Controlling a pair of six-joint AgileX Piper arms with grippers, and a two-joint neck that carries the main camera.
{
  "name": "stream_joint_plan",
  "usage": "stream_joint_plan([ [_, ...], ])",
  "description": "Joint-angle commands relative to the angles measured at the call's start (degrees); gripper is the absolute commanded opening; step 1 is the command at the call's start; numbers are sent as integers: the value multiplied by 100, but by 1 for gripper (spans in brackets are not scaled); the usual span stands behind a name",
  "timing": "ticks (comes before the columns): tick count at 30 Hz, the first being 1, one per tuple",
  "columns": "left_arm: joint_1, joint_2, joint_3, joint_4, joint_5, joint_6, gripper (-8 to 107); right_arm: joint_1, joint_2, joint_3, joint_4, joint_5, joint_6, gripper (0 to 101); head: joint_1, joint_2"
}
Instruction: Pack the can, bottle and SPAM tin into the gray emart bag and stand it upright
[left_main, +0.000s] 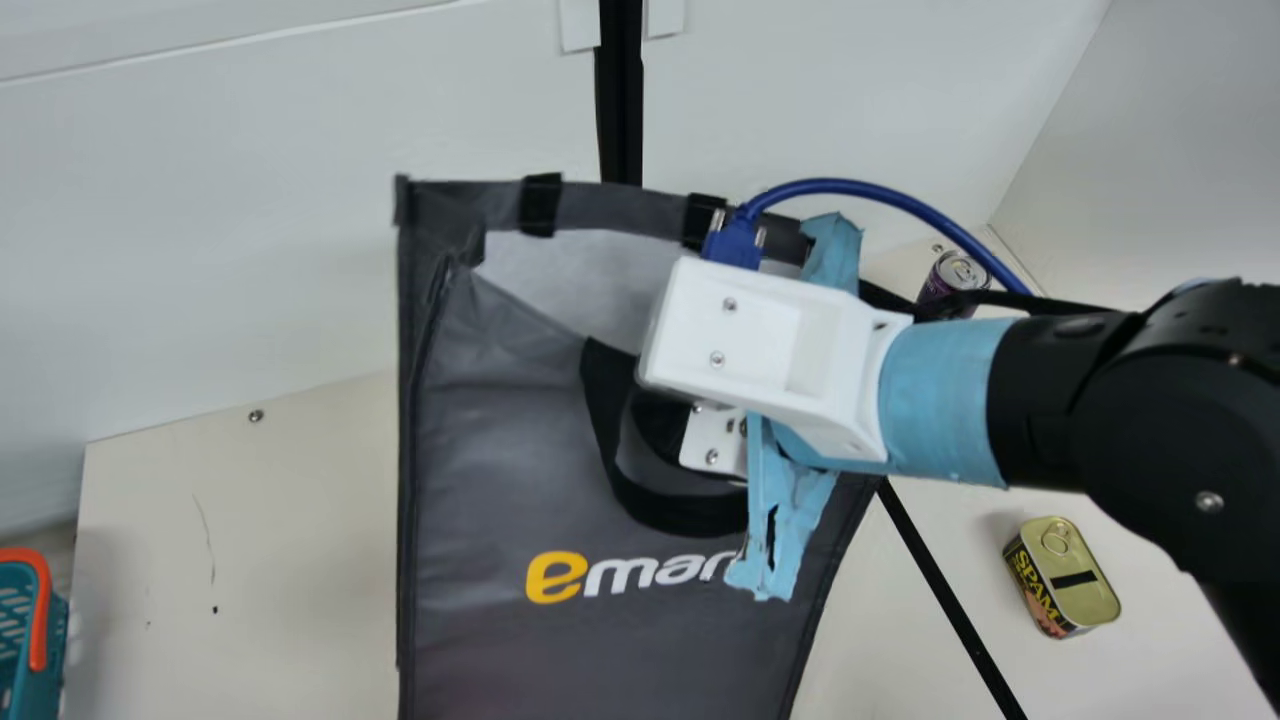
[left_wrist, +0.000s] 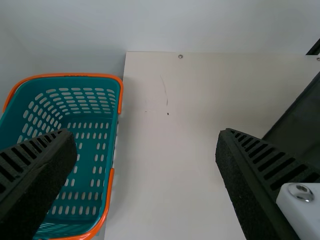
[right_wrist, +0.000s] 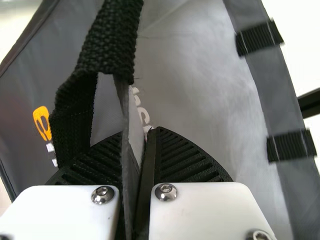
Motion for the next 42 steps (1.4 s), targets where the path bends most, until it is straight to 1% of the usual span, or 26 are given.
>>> stream_joint_plan([
  [1,0,0,0,0,0,0,90,72,-23,60,-7,11,62,0,-130,-5],
  [17,0,0,0,0,0,0,90,846,-375,451,-179,11,693,0,-130,-5],
  [35,0,0,0,0,0,0,90,1797,-877,802,-724,11,1499,0,-130,-5],
  [42,0,0,0,0,0,0,90,2078,-1108,990,-940,11,1806,0,-130,-5],
])
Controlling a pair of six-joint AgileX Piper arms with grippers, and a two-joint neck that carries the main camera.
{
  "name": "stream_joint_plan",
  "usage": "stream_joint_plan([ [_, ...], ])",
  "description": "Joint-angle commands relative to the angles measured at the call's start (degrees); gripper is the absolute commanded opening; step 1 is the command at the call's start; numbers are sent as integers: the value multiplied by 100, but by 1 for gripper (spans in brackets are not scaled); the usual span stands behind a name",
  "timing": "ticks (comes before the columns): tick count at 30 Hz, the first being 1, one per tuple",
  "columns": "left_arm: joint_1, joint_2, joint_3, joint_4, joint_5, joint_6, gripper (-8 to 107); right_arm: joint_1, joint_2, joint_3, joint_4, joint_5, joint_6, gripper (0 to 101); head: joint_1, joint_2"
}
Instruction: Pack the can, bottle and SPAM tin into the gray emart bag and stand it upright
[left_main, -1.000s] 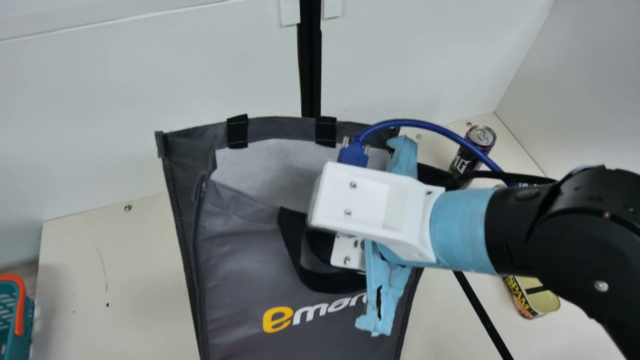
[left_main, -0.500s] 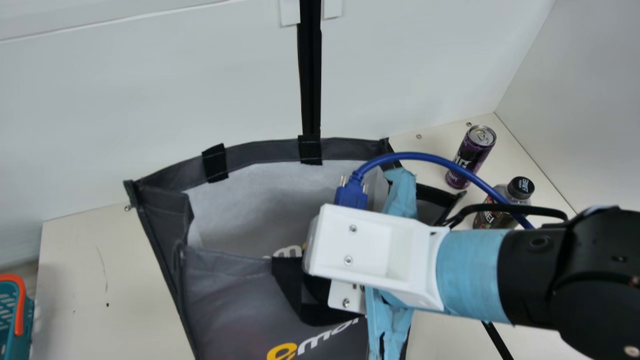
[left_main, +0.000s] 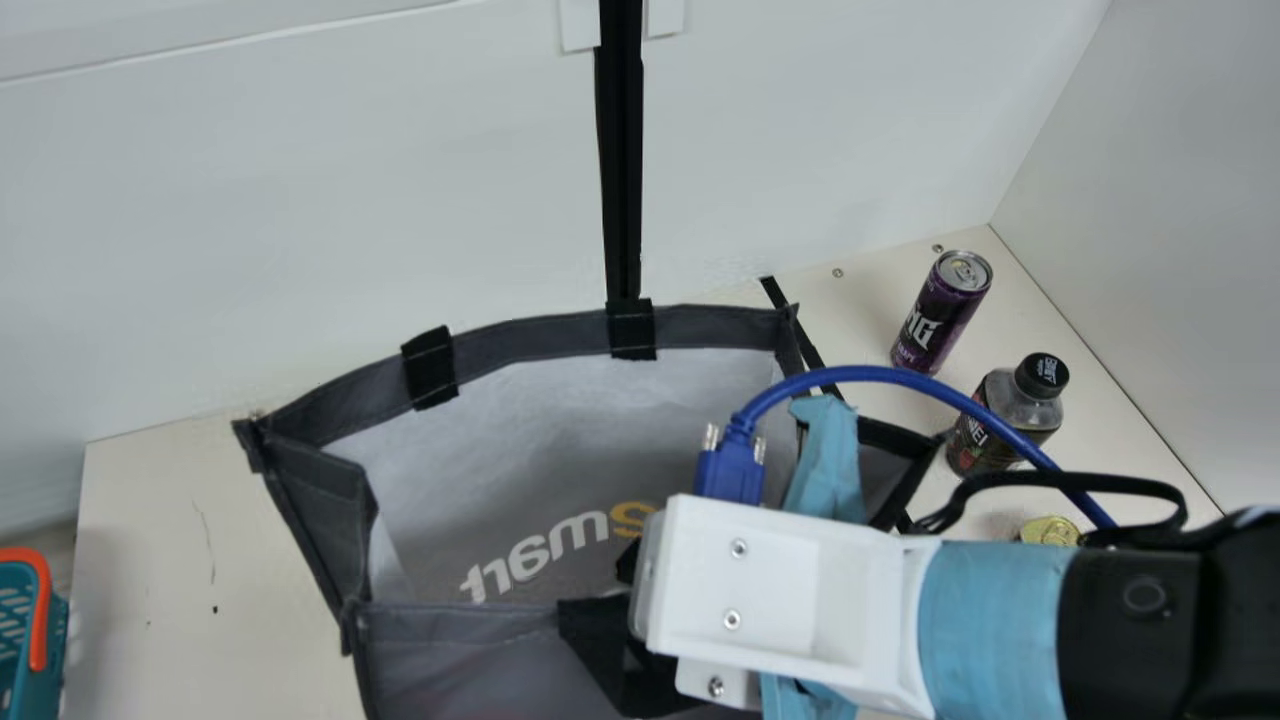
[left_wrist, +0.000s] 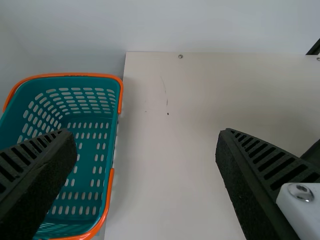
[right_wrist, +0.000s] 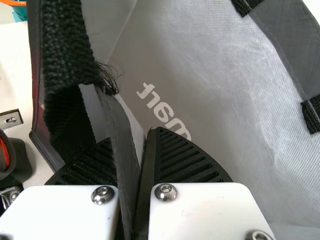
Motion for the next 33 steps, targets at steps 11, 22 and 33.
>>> stream_joint_plan([
  [11,0,0,0,0,0,0,90,270,-387,290,-288,-3,470,0,-130,-5],
  [22,0,0,0,0,0,0,90,460,-791,571,-457,-3,889,0,-130,-5],
  [33,0,0,0,0,0,0,90,673,-1078,794,-618,-3,1236,37,-130,-5],
])
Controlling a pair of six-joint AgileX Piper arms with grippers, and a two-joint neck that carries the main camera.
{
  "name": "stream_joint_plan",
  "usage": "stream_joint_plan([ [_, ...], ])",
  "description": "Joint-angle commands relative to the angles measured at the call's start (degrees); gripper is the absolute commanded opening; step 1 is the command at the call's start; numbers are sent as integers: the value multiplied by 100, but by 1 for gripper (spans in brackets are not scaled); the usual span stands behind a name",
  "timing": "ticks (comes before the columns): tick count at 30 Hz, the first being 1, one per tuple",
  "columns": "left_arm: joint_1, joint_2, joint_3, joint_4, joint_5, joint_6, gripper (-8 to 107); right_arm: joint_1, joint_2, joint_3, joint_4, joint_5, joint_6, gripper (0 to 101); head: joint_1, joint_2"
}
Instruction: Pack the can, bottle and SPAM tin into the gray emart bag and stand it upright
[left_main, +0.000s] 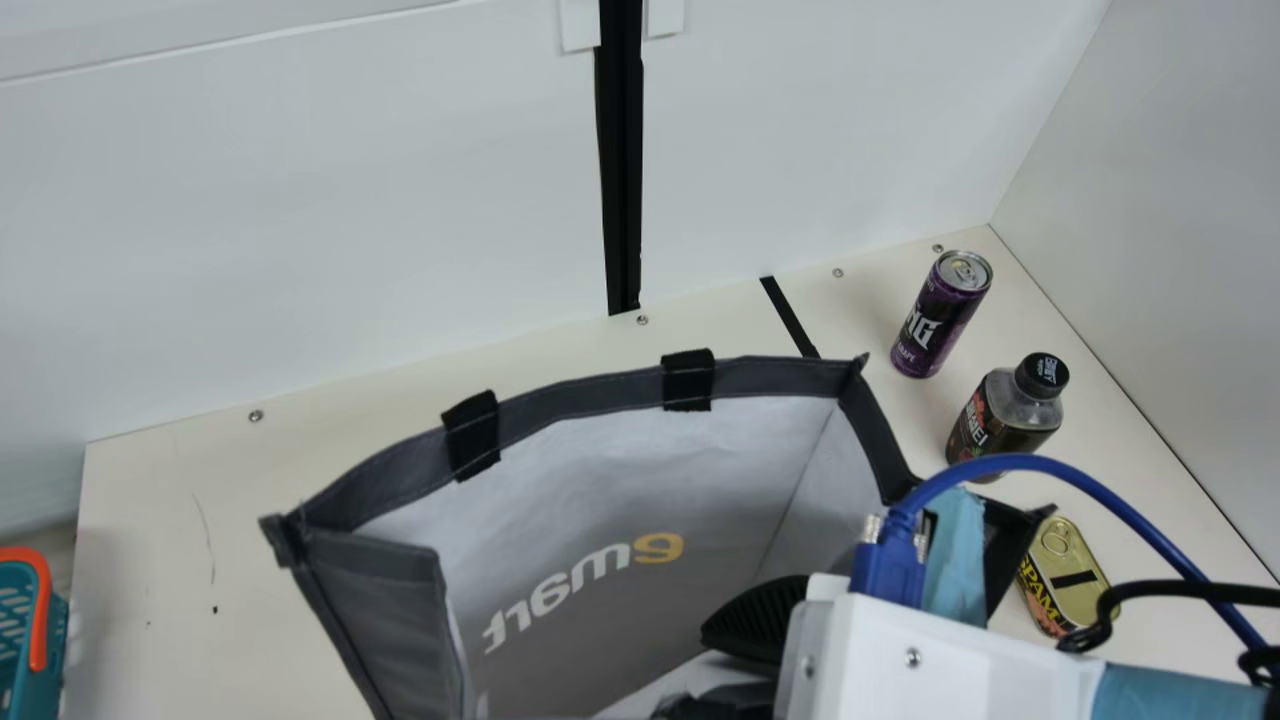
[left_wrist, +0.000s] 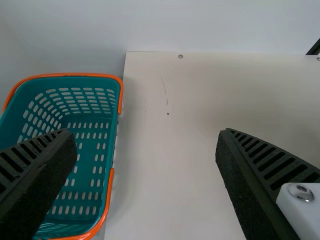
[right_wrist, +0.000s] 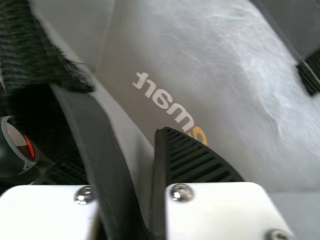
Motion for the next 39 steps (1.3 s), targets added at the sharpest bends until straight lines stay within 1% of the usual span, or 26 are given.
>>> stream_joint_plan([
  [1,0,0,0,0,0,0,90,2,-25,12,-5,0,18,40,-130,-5],
  [10,0,0,0,0,0,0,90,-63,-145,33,-70,0,18,70,-130,-5],
  [17,0,0,0,0,0,0,90,-238,-236,-6,-16,0,-73,94,-130,-5],
  [18,0,0,0,0,0,0,90,-272,-249,-21,11,0,-88,95,-130,-5],
  [26,0,0,0,0,0,0,90,-369,-347,-223,175,0,25,95,-130,-5],
  [39,0,0,0,0,0,0,90,-554,-485,-769,377,0,375,95,-130,-5],
])
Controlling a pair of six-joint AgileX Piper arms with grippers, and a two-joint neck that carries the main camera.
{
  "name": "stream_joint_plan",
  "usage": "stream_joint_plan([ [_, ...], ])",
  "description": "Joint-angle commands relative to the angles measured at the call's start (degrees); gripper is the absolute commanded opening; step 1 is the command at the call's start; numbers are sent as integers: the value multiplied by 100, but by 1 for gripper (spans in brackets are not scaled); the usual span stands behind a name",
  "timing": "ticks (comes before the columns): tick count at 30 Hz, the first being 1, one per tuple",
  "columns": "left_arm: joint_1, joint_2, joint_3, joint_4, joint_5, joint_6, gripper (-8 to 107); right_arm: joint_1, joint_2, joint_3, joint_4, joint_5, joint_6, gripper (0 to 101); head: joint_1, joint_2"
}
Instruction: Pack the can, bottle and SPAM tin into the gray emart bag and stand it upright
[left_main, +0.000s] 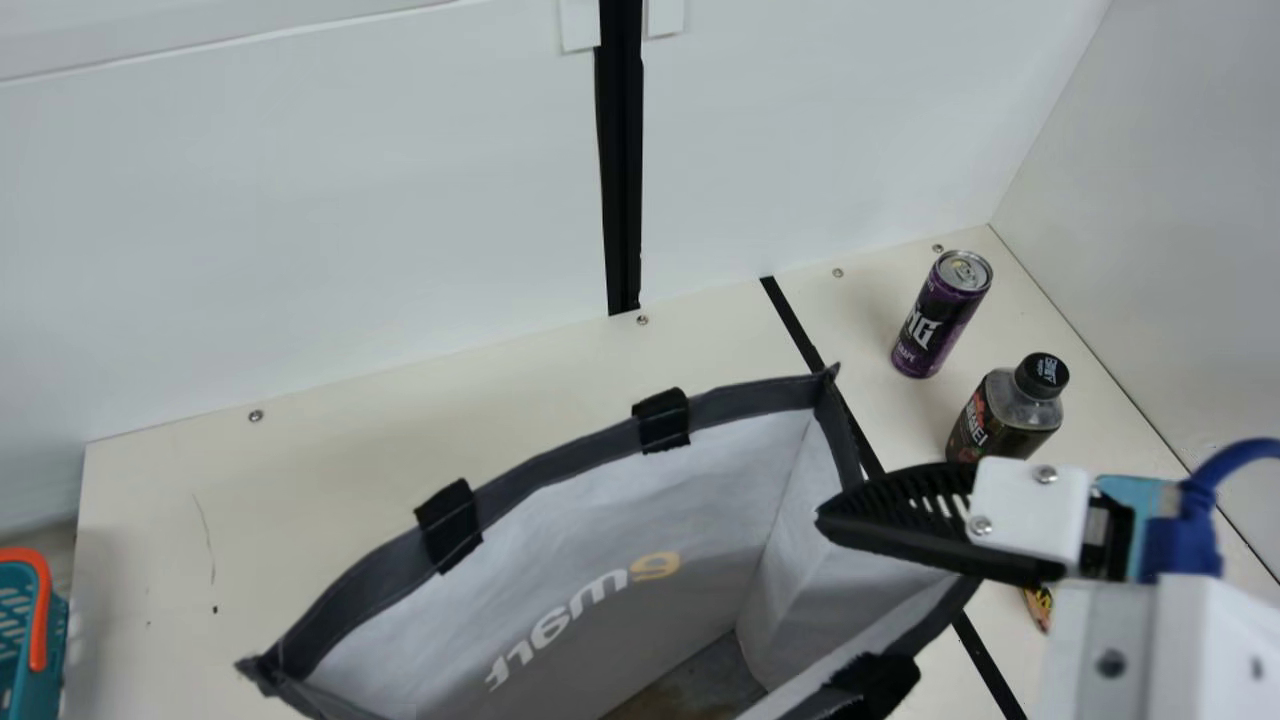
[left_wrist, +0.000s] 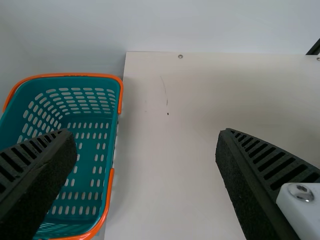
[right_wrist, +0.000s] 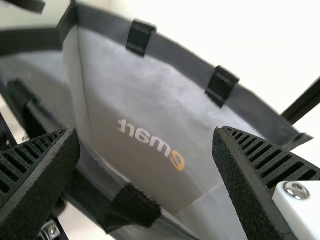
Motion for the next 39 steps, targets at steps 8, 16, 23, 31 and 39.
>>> stream_joint_plan([
  [8,0,0,0,0,0,0,90,-347,-48,-412,-116,-3,175,95,-130,-14],
  [16,0,0,0,0,0,0,90,-1102,-41,-649,-427,-3,164,95,-130,-14],
  [23,0,0,0,0,0,0,90,-1539,-13,-706,-623,-3,177,95,-130,-14],
  [31,0,0,0,0,0,0,90,-2014,59,-712,-802,-3,275,95,-130,-14],
  [39,0,0,0,0,0,0,90,-2542,197,-713,-858,-3,373,95,-130,-14],
])
